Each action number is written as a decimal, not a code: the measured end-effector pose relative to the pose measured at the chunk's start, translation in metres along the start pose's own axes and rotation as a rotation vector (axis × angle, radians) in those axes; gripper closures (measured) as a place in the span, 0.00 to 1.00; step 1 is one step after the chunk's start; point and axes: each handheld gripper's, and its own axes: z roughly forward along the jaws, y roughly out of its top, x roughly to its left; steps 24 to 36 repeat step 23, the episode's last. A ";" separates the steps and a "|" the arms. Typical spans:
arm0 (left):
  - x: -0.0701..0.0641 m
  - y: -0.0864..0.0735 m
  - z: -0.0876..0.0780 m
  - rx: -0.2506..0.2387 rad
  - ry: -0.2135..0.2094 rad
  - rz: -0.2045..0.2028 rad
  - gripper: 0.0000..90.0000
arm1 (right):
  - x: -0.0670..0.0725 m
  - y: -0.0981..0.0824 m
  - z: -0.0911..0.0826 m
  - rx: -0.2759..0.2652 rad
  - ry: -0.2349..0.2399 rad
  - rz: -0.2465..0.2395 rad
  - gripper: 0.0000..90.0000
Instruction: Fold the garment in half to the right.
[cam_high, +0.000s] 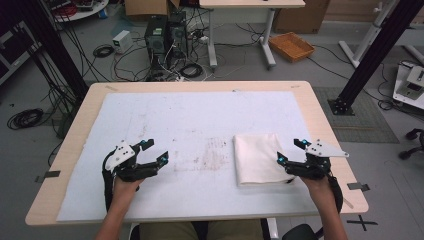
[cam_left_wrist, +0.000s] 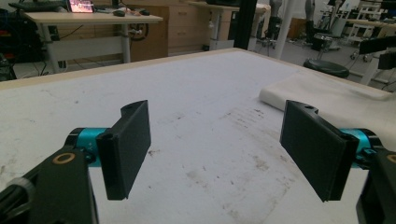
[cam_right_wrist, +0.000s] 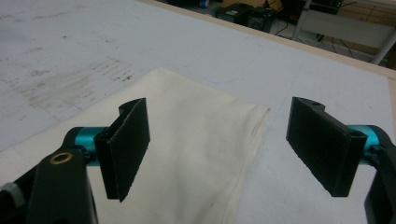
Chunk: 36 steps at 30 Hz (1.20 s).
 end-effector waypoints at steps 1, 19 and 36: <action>0.000 0.000 0.000 0.000 0.002 0.001 0.27 | -0.001 0.000 0.001 0.000 -0.001 -0.004 0.24; -0.012 -0.006 -0.010 -0.001 0.020 -0.006 0.27 | 0.001 -0.005 -0.006 0.011 0.002 0.007 0.24; -0.016 -0.007 -0.013 -0.005 0.025 -0.008 0.27 | 0.003 -0.007 -0.013 -0.001 0.002 0.012 0.24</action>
